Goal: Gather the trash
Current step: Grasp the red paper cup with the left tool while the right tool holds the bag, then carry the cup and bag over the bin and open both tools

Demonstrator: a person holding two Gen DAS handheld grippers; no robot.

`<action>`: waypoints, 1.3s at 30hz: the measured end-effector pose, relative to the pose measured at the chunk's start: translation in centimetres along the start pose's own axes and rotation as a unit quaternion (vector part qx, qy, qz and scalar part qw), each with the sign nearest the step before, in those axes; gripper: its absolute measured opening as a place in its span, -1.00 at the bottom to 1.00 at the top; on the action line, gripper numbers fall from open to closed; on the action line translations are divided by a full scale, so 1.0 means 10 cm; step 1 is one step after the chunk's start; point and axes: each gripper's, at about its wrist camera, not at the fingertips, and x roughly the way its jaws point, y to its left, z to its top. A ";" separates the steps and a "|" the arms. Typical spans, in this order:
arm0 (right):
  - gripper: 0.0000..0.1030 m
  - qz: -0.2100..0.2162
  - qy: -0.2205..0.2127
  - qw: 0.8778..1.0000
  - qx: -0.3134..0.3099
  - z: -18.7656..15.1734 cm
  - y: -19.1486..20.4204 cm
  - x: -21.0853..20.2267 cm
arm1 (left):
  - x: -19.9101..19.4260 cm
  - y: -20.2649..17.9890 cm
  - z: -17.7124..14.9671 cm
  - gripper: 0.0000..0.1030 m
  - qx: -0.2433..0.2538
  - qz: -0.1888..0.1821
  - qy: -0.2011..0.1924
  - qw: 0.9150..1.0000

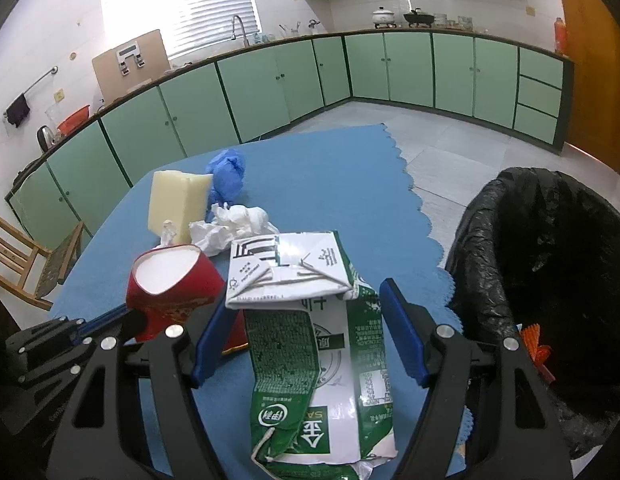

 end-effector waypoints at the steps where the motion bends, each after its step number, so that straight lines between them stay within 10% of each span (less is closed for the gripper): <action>1: 0.34 -0.001 0.000 1.000 0.001 -0.01 -0.01 -0.01 | 0.00 -0.03 0.00 -0.85 0.001 0.000 -0.002 1.000; 39: 0.34 -0.022 -0.105 0.994 0.007 0.50 -0.46 -1.05 | -0.53 -0.63 0.62 -0.90 0.048 -0.013 -0.099 0.994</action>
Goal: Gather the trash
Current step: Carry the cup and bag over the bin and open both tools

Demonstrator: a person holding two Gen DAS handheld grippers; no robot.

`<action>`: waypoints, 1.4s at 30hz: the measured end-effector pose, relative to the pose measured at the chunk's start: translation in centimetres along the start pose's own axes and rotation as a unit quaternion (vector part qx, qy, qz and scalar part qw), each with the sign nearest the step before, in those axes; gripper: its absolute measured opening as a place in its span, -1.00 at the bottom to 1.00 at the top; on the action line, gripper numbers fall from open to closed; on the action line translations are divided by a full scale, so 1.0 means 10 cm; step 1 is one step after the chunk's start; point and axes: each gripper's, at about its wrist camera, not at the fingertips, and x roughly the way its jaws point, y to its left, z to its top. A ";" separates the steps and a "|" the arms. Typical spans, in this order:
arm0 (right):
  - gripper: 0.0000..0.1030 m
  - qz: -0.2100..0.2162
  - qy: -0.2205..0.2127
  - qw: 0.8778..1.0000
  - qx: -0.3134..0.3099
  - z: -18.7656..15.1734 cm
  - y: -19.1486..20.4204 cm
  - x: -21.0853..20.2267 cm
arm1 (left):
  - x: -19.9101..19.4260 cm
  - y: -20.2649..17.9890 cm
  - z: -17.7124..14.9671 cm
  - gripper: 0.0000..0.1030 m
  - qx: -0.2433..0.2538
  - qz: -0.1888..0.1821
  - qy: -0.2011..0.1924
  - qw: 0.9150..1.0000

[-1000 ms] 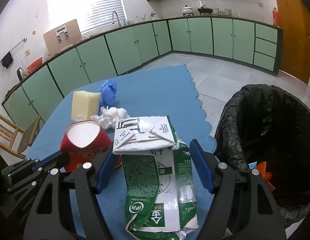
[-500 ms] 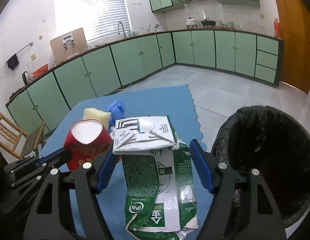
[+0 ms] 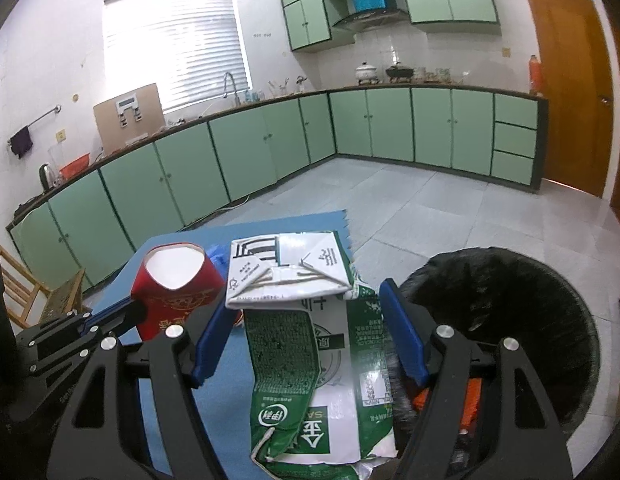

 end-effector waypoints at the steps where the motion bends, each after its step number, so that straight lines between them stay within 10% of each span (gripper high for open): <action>1: 0.34 -0.002 -0.002 1.000 0.003 0.01 -0.05 -0.03 | 0.01 -0.04 0.02 -0.90 0.002 -0.003 -0.002 1.000; 38: 0.36 -0.144 0.007 0.985 0.100 -0.43 -2.26 -0.09 | 1.40 -1.89 0.19 -0.90 0.070 -0.132 0.050 0.987; 42: 0.66 -0.161 0.009 0.981 0.111 -0.52 -2.36 -0.07 | 1.50 -1.92 0.18 -0.81 0.067 -0.136 0.065 0.986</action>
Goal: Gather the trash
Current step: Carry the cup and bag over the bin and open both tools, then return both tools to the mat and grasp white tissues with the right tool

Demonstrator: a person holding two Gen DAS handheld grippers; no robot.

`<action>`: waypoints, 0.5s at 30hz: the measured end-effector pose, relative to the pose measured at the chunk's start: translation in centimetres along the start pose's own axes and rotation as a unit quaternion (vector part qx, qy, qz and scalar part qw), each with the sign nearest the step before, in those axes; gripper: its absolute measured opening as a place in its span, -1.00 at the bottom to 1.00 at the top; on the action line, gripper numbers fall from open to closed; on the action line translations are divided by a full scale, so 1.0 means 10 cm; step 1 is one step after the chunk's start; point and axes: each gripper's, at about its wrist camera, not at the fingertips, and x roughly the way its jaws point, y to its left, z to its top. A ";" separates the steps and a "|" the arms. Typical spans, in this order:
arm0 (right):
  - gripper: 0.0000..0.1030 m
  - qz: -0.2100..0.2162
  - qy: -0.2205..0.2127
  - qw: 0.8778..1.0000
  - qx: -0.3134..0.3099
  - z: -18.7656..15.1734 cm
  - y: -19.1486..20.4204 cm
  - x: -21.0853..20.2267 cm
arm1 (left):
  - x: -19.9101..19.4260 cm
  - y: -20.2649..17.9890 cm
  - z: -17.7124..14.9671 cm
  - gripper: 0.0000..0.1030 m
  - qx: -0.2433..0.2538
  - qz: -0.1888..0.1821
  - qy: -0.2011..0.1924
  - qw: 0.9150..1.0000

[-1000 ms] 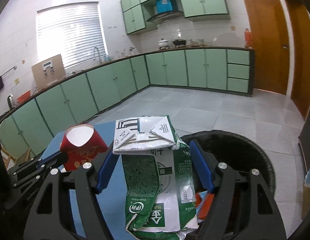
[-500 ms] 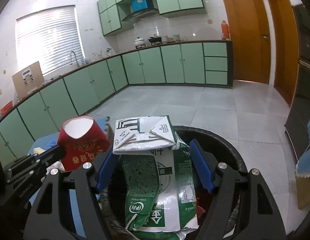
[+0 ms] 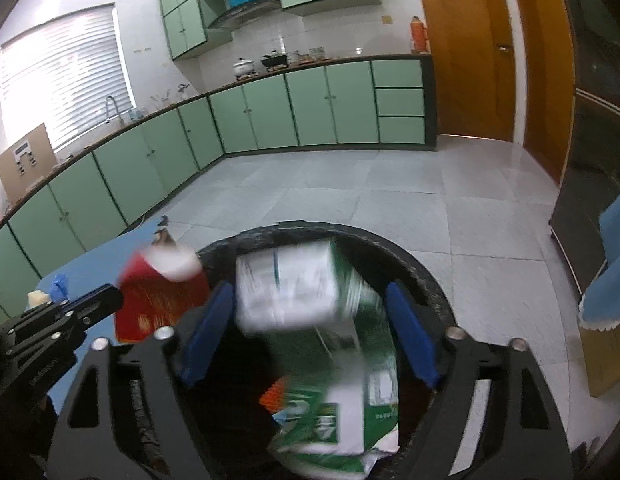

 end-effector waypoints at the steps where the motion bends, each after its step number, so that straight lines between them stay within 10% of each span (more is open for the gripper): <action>1: 0.69 -0.004 -0.001 1.000 0.004 0.00 -0.02 0.01 | -0.01 0.02 0.00 -0.49 -0.003 0.001 -0.001 1.000; 3: 0.74 -0.009 -0.003 1.000 0.015 -0.02 -0.08 -0.01 | -0.05 0.05 0.00 -0.05 -0.008 0.005 -0.006 1.000; 15: 0.84 0.004 -0.020 1.000 -0.001 -0.09 0.26 -0.32 | -0.73 0.54 -0.12 0.11 -0.030 0.058 -0.038 0.997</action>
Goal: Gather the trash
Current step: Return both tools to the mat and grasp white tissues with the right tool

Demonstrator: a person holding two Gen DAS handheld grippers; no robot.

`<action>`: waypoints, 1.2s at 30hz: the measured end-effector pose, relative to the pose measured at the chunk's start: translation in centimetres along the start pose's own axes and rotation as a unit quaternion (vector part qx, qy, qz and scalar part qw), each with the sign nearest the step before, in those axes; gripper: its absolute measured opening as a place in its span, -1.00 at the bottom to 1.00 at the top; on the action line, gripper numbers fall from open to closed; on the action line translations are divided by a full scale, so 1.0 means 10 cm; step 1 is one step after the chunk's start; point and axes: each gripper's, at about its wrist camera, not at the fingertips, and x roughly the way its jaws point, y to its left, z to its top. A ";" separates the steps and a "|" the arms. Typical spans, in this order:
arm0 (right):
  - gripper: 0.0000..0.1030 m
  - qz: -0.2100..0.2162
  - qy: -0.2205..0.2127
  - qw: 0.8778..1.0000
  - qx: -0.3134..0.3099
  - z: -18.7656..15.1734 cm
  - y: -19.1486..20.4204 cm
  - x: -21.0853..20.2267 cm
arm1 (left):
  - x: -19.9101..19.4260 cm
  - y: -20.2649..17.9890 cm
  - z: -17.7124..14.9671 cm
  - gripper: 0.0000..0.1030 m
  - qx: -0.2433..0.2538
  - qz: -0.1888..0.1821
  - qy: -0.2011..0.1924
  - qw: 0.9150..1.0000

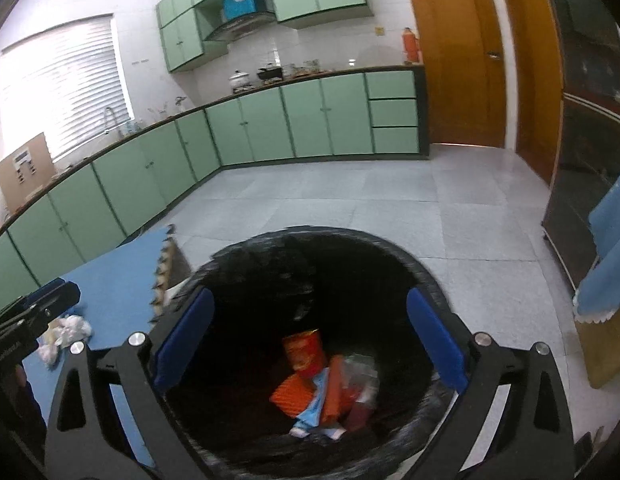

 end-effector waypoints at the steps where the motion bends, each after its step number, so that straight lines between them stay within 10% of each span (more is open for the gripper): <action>1: 0.84 0.007 0.001 1.000 -0.005 0.00 0.10 -0.01 | -0.06 0.06 -0.02 0.12 -0.002 0.007 -0.001 1.000; 19: 0.85 0.135 0.042 0.986 -0.083 -0.30 2.12 0.19 | -1.10 1.82 -0.73 0.12 -0.072 0.213 0.001 0.974; 36: 0.85 0.178 0.091 0.968 -0.149 -0.55 3.30 0.92 | -1.03 2.42 -0.98 0.12 -0.110 0.251 0.013 0.962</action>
